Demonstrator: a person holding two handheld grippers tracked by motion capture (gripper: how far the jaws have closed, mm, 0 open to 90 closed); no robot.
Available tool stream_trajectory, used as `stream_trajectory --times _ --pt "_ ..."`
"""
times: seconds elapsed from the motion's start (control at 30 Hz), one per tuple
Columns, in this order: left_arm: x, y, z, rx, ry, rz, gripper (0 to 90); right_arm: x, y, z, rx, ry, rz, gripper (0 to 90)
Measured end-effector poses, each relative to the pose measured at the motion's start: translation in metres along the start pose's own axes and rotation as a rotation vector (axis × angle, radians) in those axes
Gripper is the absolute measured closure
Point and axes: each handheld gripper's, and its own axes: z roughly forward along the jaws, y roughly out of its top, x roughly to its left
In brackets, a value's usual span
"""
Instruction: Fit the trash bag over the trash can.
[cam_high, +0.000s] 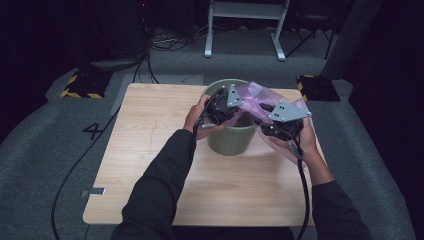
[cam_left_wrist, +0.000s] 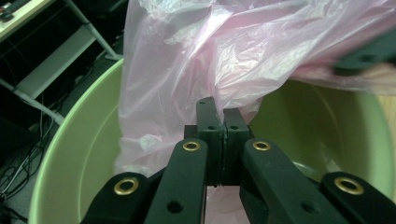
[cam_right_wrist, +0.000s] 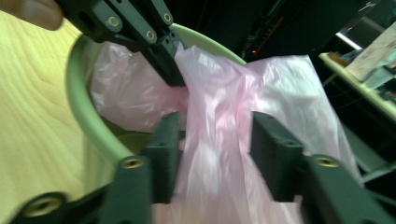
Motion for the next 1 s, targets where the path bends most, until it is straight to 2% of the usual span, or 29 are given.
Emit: stream_trajectory --times 0.13,0.23,0.3,0.47,0.5,0.57,0.63,0.7,0.77,0.83,0.93,1.0 --pt "0.008 -0.006 -0.003 -0.001 0.006 -0.035 89.5 -0.003 -0.004 -0.006 -0.012 0.042 0.053 35.6" --pt "0.012 -0.011 -0.005 -0.003 0.009 -0.054 89.6 -0.004 -0.010 -0.013 -0.021 0.073 0.089 29.4" --pt "0.015 -0.015 -0.007 0.002 0.009 -0.063 89.5 -0.004 -0.014 -0.018 -0.009 0.080 0.091 28.4" --pt "0.022 -0.025 -0.008 0.008 0.013 -0.084 89.6 -0.001 -0.026 -0.026 0.048 0.045 0.074 27.2" --pt "0.023 -0.027 -0.009 0.008 0.012 -0.096 89.5 -0.001 -0.028 -0.027 0.054 0.039 0.073 29.2" --pt "0.026 -0.030 -0.010 0.004 0.008 -0.113 89.5 0.000 -0.034 -0.028 0.076 0.013 0.059 41.5" --pt "0.028 -0.033 -0.011 0.004 0.009 -0.117 89.5 0.000 -0.038 -0.027 0.081 0.024 0.060 47.1" --pt "0.029 -0.036 -0.012 0.002 -0.004 -0.123 89.5 0.000 -0.042 -0.025 0.089 0.029 0.060 60.5" --pt "0.030 -0.039 -0.012 0.003 -0.006 -0.127 89.4 -0.001 -0.045 -0.024 0.083 0.042 0.084 74.3" --pt "0.031 -0.041 -0.014 -0.006 -0.007 -0.133 89.1 0.000 -0.046 -0.022 0.073 0.036 0.092 83.5" --pt "0.034 -0.046 -0.016 -0.028 -0.015 -0.151 87.4 0.002 -0.042 -0.022 0.070 -0.002 0.071 88.3" --pt "0.036 -0.049 -0.017 -0.033 -0.013 -0.161 81.6 0.002 -0.038 -0.022 0.062 -0.029 0.058 89.6"
